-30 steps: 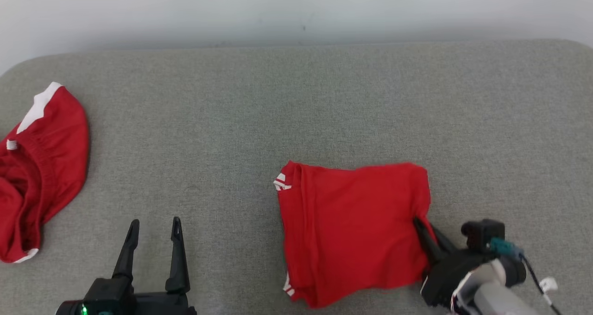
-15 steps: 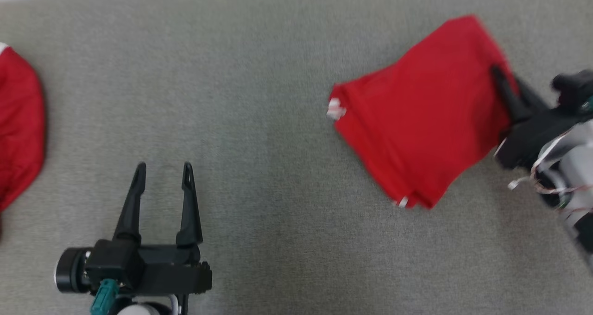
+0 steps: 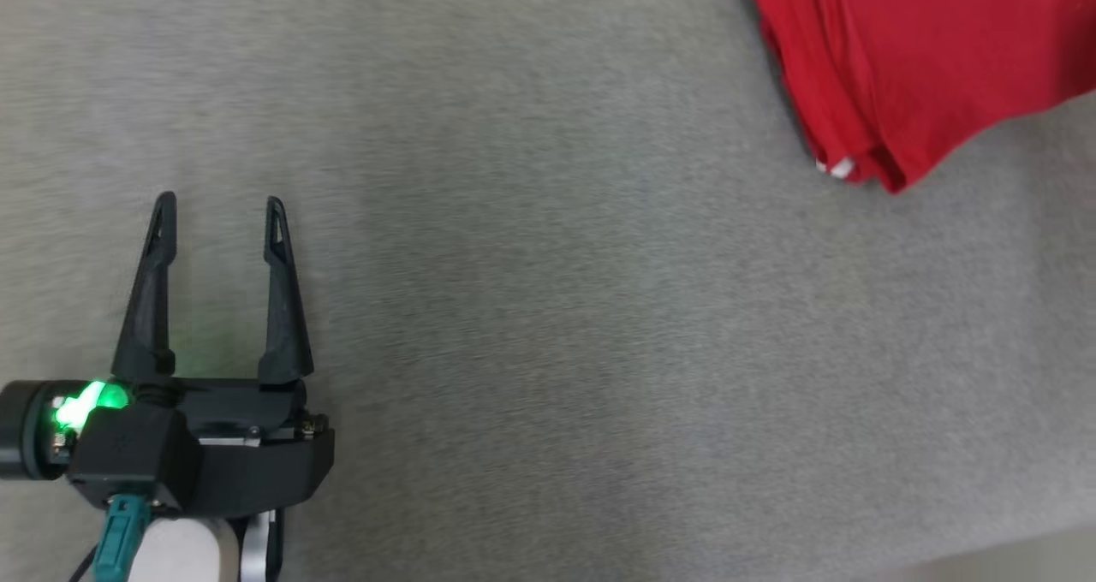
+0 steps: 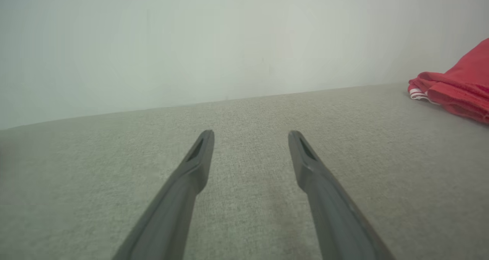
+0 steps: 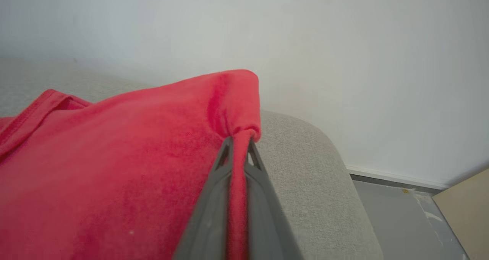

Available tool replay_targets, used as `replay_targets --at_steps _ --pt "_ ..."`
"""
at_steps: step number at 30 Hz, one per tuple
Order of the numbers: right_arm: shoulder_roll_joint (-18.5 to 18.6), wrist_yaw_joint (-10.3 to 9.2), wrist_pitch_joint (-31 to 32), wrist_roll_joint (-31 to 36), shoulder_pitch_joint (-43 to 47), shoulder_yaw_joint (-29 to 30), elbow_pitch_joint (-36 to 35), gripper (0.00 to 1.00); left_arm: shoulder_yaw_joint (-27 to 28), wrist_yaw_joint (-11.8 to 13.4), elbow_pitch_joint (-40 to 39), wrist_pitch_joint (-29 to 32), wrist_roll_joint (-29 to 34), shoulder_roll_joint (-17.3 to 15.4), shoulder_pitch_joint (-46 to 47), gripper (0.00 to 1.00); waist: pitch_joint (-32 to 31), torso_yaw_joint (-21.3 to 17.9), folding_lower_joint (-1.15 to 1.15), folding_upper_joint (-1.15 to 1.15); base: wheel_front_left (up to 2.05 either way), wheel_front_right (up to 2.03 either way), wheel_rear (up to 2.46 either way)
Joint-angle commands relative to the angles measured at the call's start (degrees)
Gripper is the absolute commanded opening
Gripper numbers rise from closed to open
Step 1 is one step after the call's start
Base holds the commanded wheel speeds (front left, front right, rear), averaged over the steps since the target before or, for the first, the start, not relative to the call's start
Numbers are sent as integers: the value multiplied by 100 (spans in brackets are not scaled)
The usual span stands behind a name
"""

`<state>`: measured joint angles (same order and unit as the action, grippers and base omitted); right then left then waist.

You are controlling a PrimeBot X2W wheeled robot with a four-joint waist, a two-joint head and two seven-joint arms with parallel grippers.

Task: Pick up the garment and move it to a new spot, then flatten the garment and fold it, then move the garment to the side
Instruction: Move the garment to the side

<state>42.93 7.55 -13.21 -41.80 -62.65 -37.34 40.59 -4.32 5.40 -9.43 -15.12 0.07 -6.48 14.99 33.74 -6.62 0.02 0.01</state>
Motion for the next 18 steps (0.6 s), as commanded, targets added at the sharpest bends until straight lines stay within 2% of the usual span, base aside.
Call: replay_targets --at_steps 1,10,18 --pt "84 -15 -53 -30 -150 -61 20 0 15 4 -65 -2 42 -80 49 100 629 -700 -2 -1 0 0 0" --pt "694 -15 21 -7 -1027 -623 165 0 -58 35 -239 5 159 -276 -38 100 886 -984 -2 -1 0 0 0" --pt "863 -15 66 -78 -1684 -936 550 0 -172 71 -254 39 174 -336 -22 100 1016 -947 -2 -1 0 0 0"
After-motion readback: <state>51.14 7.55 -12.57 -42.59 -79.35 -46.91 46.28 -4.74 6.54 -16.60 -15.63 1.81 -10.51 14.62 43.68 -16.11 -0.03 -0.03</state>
